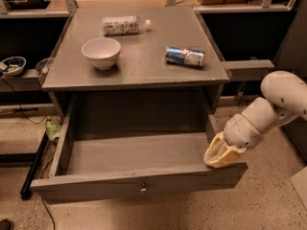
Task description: Open top drawer
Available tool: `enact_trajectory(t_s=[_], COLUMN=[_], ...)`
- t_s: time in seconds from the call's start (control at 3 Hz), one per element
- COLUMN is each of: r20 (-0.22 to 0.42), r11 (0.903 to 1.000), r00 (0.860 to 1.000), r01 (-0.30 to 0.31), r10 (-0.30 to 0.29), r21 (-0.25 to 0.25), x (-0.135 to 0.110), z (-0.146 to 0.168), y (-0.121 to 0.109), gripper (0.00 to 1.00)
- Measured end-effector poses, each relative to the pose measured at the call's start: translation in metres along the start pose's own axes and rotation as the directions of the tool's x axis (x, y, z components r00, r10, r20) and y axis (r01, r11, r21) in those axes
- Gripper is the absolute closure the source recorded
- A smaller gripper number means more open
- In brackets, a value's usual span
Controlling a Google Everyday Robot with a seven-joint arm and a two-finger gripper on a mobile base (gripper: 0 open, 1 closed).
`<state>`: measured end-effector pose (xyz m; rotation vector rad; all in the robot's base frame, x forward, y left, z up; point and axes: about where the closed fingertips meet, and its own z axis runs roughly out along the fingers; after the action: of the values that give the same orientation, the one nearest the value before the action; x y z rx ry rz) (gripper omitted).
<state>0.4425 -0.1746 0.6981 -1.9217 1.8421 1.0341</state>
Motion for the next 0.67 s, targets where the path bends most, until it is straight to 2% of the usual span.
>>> enact_trajectory(t_s=[0.33,0.67], r20=[0.000,0.000], r11=[1.0000,1.0000], r00=[1.000,1.000], r01=[0.000,0.000], r10=[0.000,0.000], r21=[0.000,0.000], x=[0.0000,0.0000], z=[0.0000,0.0000], y=[0.0000,0.0000], gripper=[0.11,0.00])
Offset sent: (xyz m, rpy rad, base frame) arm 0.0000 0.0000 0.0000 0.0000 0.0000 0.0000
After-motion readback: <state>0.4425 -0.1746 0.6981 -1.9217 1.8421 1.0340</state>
